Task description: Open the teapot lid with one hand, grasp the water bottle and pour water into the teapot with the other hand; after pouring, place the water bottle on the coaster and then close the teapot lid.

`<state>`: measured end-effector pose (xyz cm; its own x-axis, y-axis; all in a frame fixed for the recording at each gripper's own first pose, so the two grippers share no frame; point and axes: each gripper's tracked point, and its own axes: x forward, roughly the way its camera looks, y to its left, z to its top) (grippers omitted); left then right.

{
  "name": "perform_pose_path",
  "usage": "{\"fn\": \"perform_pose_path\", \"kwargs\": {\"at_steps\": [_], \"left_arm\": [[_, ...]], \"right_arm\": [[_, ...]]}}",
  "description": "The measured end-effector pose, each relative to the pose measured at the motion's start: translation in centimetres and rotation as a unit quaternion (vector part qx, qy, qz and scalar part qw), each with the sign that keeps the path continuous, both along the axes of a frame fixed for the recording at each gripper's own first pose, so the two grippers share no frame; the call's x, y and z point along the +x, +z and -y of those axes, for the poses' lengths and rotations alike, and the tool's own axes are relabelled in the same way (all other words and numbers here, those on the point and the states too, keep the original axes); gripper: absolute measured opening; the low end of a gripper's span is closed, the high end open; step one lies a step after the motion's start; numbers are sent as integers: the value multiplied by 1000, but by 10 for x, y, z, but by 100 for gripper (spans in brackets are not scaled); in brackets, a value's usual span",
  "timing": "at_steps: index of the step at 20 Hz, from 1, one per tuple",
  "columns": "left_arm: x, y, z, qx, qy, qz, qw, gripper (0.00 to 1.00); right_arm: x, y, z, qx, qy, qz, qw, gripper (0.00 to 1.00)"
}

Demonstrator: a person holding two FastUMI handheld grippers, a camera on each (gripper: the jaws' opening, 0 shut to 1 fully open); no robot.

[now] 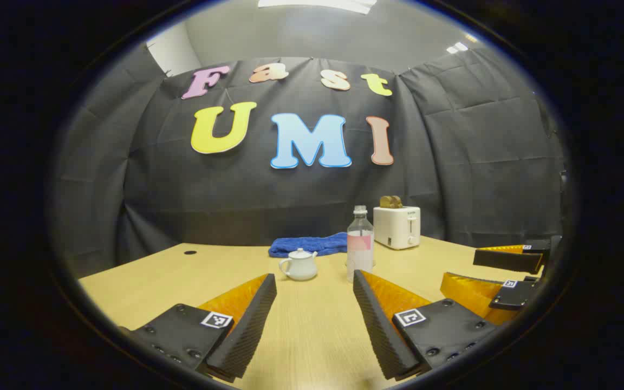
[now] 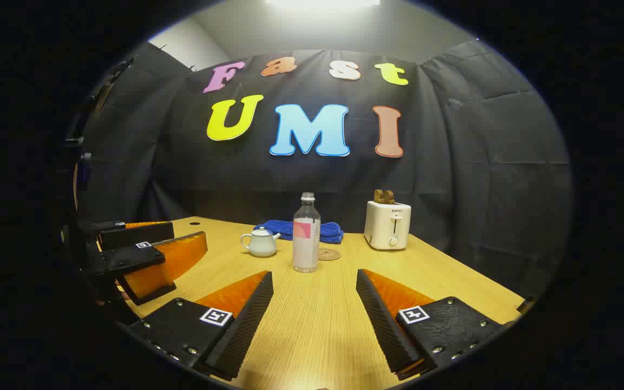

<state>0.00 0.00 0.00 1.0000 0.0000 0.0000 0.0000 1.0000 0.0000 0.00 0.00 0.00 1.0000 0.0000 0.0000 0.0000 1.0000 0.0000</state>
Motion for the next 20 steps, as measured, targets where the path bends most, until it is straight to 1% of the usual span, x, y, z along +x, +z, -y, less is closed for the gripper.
{"fn": "perform_pose_path", "kwargs": {"at_steps": [5,6,11,16,20], "left_arm": [[-1,-4,-1,-15,-3,-4,1000,94],[0,-4,-2,-16,-2,-5,1000,94],[2,-4,-6,-13,2,-8,1000,94],[3,-5,-9,-14,1,-8,1000,94],[11,-6,-10,-13,-3,-16,1000,94]], "right_arm": [[0,0,0,0,0,0,1000,96],[2,2,-3,10,2,6,1000,96],[2,3,-4,25,3,4,1000,96],[3,2,-3,23,-1,-2,1000,96],[11,4,-5,20,2,-4,1000,96]]}}
